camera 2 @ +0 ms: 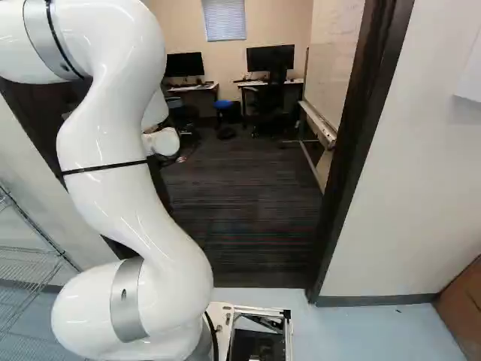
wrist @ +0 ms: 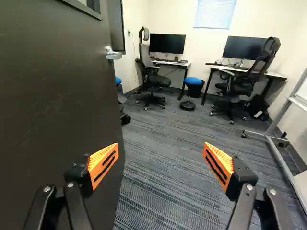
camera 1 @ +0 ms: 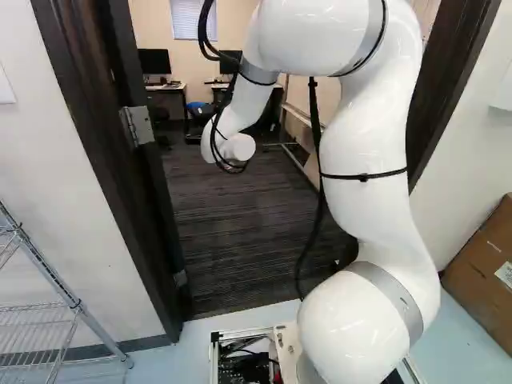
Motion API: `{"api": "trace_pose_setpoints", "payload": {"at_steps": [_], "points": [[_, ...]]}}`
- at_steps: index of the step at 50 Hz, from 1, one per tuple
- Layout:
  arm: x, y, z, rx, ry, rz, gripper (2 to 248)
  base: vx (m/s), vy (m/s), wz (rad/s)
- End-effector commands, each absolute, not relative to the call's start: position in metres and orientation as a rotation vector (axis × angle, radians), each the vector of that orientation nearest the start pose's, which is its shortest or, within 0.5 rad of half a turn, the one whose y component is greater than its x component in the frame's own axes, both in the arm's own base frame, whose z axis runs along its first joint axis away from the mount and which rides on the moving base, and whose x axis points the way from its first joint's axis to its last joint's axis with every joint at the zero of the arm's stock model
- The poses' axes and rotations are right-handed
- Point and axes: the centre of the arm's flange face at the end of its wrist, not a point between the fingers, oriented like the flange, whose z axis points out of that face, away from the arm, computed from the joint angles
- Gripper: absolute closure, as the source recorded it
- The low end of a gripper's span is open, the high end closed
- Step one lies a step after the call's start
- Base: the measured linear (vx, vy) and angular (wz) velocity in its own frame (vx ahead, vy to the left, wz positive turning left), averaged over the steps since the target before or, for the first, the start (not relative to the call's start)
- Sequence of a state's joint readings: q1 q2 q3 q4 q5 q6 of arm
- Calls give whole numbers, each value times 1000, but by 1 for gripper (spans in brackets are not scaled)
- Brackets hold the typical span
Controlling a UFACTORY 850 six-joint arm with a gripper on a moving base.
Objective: Open the door and move inside
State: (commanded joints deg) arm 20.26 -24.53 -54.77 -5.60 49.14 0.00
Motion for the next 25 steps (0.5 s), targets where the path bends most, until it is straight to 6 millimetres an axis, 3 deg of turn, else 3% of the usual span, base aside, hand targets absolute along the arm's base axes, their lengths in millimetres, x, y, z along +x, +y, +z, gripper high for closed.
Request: {"api": "trace_pose_setpoints", "payload": {"at_steps": [25], "points": [[551,172,412,-2237,-471,-1851,3,0,0,0]]}}
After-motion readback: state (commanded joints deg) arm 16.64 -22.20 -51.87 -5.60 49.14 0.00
